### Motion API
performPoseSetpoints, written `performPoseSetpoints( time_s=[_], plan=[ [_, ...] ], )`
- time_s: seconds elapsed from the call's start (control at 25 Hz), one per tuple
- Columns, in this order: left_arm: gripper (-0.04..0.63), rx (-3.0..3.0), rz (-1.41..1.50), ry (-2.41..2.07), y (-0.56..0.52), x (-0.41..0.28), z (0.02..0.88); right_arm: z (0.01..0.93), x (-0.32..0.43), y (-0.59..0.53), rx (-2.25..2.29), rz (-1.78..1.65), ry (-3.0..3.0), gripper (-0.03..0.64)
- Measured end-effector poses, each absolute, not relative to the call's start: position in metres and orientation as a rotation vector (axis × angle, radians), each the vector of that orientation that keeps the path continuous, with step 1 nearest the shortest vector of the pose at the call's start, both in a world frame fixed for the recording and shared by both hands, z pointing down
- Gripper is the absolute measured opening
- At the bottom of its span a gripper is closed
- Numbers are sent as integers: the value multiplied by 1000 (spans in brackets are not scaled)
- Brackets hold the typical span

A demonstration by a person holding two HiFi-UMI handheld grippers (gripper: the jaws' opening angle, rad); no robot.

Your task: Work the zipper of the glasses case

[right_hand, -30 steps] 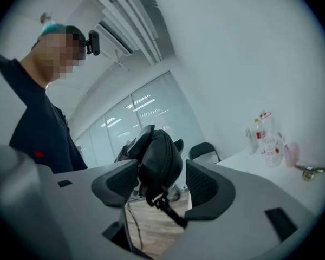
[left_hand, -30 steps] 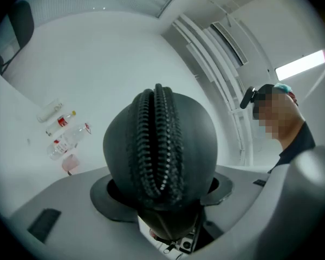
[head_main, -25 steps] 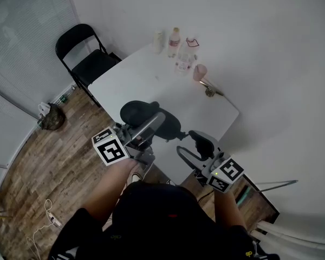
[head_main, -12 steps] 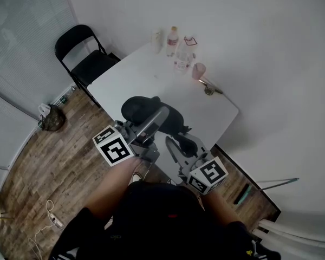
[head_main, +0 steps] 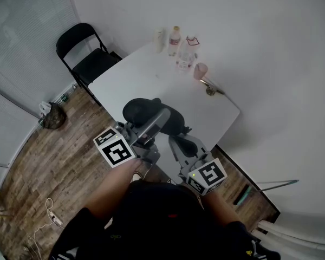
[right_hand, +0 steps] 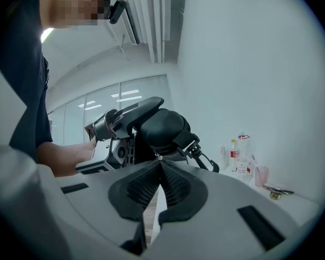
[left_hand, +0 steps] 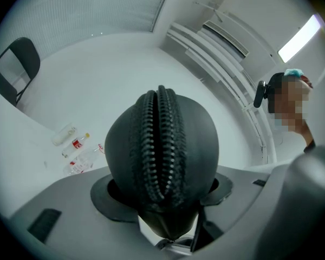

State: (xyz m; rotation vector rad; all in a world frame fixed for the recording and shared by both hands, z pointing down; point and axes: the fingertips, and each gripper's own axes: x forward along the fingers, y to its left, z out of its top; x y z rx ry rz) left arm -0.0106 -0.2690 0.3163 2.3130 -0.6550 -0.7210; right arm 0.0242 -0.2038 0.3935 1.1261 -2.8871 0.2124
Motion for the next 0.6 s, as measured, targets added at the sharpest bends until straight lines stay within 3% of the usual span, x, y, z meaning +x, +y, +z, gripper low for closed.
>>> performPoseSetpoints(
  time_s=[0.6],
  plan=[
    [285, 2425, -573, -620, -253, 0, 322, 395, 57, -213, 1197, 70, -2742, 18]
  ],
)
